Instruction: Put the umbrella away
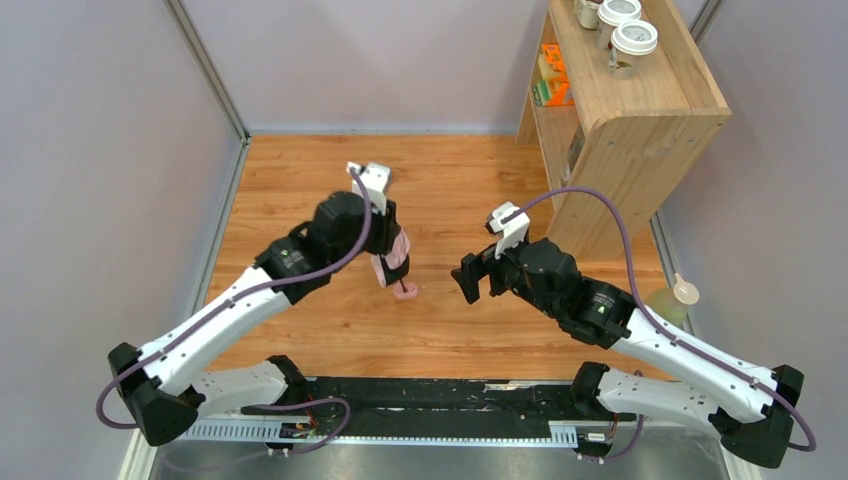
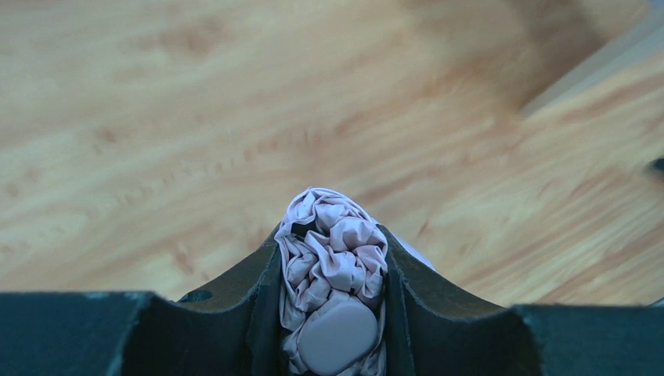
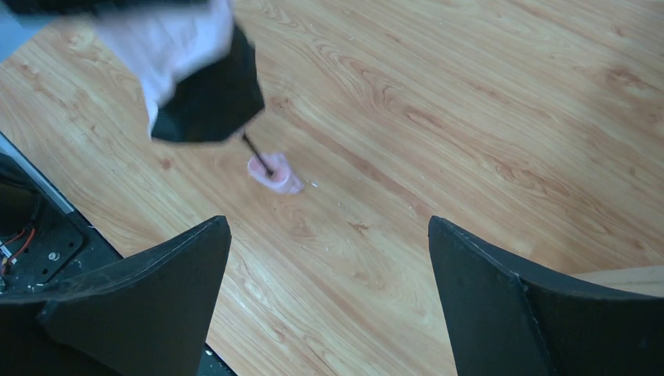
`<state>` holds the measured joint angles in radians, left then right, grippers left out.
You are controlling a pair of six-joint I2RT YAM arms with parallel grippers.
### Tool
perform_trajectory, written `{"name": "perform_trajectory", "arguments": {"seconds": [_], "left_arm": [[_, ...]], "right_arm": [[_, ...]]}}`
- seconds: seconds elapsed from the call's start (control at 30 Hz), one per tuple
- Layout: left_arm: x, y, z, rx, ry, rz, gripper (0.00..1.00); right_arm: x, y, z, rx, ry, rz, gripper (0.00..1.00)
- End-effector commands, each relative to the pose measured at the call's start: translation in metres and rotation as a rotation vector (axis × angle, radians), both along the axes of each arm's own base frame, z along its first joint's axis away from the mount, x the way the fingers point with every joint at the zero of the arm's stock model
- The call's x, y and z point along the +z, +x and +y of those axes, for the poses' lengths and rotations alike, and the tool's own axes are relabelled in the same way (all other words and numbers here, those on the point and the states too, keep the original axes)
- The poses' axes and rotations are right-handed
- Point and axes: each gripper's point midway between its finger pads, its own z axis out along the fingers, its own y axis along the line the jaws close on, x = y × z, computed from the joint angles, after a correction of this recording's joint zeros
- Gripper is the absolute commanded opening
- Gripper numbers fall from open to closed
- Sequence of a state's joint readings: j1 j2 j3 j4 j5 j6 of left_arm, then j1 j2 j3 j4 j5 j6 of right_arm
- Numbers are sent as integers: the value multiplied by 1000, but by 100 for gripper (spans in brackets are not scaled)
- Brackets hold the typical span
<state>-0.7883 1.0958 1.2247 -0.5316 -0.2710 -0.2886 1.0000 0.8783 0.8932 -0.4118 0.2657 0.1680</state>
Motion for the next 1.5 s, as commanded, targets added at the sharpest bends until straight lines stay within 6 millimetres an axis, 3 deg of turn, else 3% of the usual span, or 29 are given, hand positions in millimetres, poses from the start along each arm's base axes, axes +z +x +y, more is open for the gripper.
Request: {"name": "perform_trajectory", "arguments": {"seconds": [0.0, 0.03, 0.07, 0.1, 0.17, 0.23, 0.33, 0.43, 0.5, 0.6, 0.73, 0.87, 0.93, 1.03, 1.2, 1.27, 1.3, 1.33, 1.37, 1.47], "left_arm": [[-86, -5, -15, -29, -43, 58, 0], [-119, -3, -11, 3, -20, 77, 0], [-131, -5, -17, -7, -14, 76, 0], [-156, -6, -16, 3, 14, 91, 0], [-175, -9, -16, 26, 25, 128, 0], [-178, -10, -10, 66, 13, 131, 0], [-164, -13, -3, 91, -25, 161, 0], [-154, -25, 2, 74, -33, 342, 1], [-156, -35, 1, 32, 0, 486, 4], [-159, -51, -18, -184, 57, 672, 9], [-170, -56, -40, -413, 119, 752, 21], [-181, -36, -70, -468, 66, 788, 39], [-187, -26, -77, -467, 82, 811, 72], [-181, -12, -75, -440, 79, 777, 74], [-147, 4, -41, -339, 65, 680, 75], [-123, 1, -30, -315, 35, 611, 76], [-100, -3, -24, -300, 1, 543, 76], [-98, -6, -19, -282, -3, 526, 76], [-79, -13, -13, -270, -39, 470, 76], [-56, -34, -8, -291, -105, 417, 76]], "right_arm": [[-9, 2, -3, -36, 6, 24, 100], [-12, 2, -3, -36, 3, 31, 100], [-14, 2, -3, -38, 5, 35, 100], [-17, 1, -2, -31, 7, 37, 100], [-21, 0, -1, -25, 3, 45, 100], [-26, -2, 1, -14, -1, 60, 100], [-39, -5, 3, 5, -36, 87, 100], [-49, -7, 2, 4, -62, 117, 100], [-54, -9, 2, 13, -71, 134, 100], [-56, -12, 2, 19, -70, 152, 100], [-56, -16, 3, 36, -68, 167, 100], [-58, -20, 1, 41, -68, 182, 100], [-61, -23, -2, 36, -72, 193, 100], [-64, -25, -8, 21, -83, 206, 100], [-65, -19, -26, -88, -93, 215, 100], [-59, -15, -33, -129, -106, 199, 100], [-53, -12, -39, -161, -106, 181, 100], [-45, -7, -45, -208, -87, 164, 100], [-37, -3, -54, -262, -66, 141, 100], [-11, 0, -69, -313, 14, 72, 100]]}}
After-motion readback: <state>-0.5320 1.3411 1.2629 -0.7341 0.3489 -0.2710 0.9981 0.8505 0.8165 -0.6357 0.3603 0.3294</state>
